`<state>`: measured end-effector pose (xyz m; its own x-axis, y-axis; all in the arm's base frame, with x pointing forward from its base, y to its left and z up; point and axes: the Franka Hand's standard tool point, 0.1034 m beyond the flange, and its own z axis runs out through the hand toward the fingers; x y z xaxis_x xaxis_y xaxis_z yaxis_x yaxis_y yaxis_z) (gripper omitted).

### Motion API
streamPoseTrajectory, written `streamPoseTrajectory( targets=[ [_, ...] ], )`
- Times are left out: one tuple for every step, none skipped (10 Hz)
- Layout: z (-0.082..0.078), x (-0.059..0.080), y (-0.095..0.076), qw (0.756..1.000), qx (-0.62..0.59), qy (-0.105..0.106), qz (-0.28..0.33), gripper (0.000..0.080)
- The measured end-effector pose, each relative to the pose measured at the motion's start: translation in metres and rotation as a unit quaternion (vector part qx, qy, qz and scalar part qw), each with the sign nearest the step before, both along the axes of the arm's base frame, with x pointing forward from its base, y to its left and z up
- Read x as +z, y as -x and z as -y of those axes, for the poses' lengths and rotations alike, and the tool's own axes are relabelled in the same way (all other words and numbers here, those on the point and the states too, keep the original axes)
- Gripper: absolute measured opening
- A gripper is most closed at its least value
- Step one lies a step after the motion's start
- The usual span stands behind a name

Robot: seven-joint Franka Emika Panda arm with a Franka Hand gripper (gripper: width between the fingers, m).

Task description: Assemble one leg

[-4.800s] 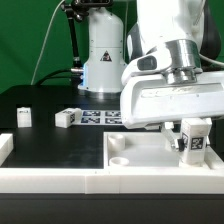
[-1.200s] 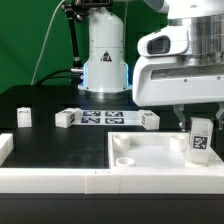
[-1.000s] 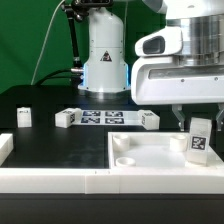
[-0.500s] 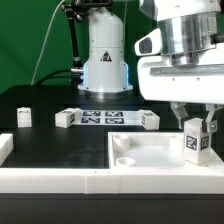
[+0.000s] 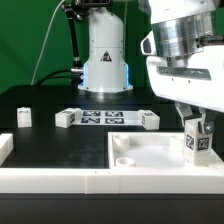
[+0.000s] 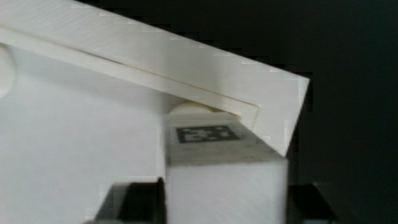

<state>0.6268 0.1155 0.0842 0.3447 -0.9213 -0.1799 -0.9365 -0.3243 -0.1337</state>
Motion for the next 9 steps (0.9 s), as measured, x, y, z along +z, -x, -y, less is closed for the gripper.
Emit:
streamPoseTrajectory(
  targets=[
    [-0.001,0.000,0.000,1.000,0.018,0.001,0.003,0.0411],
    [-0.004,0.000,0.002,0.999,0.032,-0.001,-0.003,0.0546],
    [-0.008,0.002,0.005,0.999,0.051,-0.004,-0.012,0.0627],
    [-0.009,0.002,0.004,0.994,0.111,-0.002,-0.001,0.0643],
    [-0.011,0.000,0.005,0.987,0.159,0.000,0.008,0.0643],
    [-0.011,-0.002,0.006,0.976,0.217,0.002,0.020,0.0643],
    [-0.010,-0.006,0.007,0.961,0.276,0.004,0.030,0.0649],
    [-0.007,-0.009,0.006,0.947,0.319,0.004,0.038,0.0649],
    [-0.006,-0.010,0.004,0.924,0.378,0.010,0.051,0.0649]
  ],
)
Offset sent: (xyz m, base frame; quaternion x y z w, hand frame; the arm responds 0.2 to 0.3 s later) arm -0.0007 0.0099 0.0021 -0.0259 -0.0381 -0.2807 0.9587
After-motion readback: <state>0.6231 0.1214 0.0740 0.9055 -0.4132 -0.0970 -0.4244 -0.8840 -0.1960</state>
